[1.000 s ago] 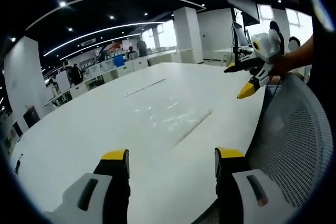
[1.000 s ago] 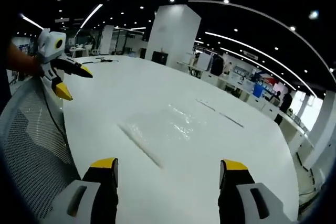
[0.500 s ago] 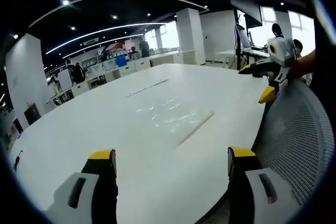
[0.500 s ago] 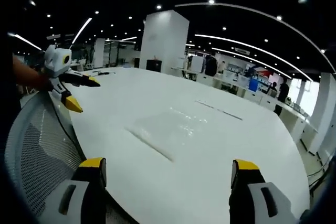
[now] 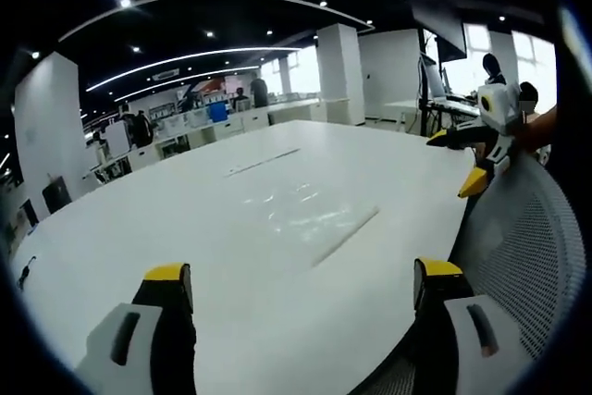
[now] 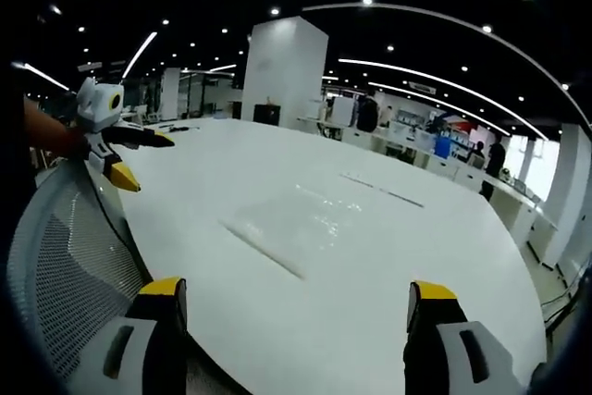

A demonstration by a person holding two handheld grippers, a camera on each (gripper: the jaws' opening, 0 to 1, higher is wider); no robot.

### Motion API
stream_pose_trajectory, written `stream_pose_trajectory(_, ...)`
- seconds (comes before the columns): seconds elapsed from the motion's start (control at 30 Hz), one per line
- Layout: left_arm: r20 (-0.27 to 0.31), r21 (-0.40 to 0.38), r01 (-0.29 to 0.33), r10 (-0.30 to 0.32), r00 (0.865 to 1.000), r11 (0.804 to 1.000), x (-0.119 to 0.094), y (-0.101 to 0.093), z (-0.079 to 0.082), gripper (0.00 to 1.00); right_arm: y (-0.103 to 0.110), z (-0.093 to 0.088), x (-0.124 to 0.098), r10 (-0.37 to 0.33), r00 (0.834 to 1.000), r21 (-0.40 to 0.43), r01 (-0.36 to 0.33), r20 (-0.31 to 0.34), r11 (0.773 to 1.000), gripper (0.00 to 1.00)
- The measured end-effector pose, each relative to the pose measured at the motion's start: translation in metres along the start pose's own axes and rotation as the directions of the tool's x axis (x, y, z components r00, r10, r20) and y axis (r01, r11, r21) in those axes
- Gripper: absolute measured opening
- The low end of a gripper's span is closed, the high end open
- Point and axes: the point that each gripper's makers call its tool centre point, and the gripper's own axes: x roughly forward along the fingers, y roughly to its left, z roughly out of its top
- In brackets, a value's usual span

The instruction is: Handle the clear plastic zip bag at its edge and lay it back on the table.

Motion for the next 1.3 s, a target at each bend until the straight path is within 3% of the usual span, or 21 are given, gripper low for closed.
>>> stream_pose_trajectory(1.3,-0.010,0.020,0.053,-0.053,0.999,0.998,0.004,-0.009,-0.003,0.99,-0.003,-0.016,0.002,-0.025,0.998,0.026,0.027,-0.066,0.999,1.00)
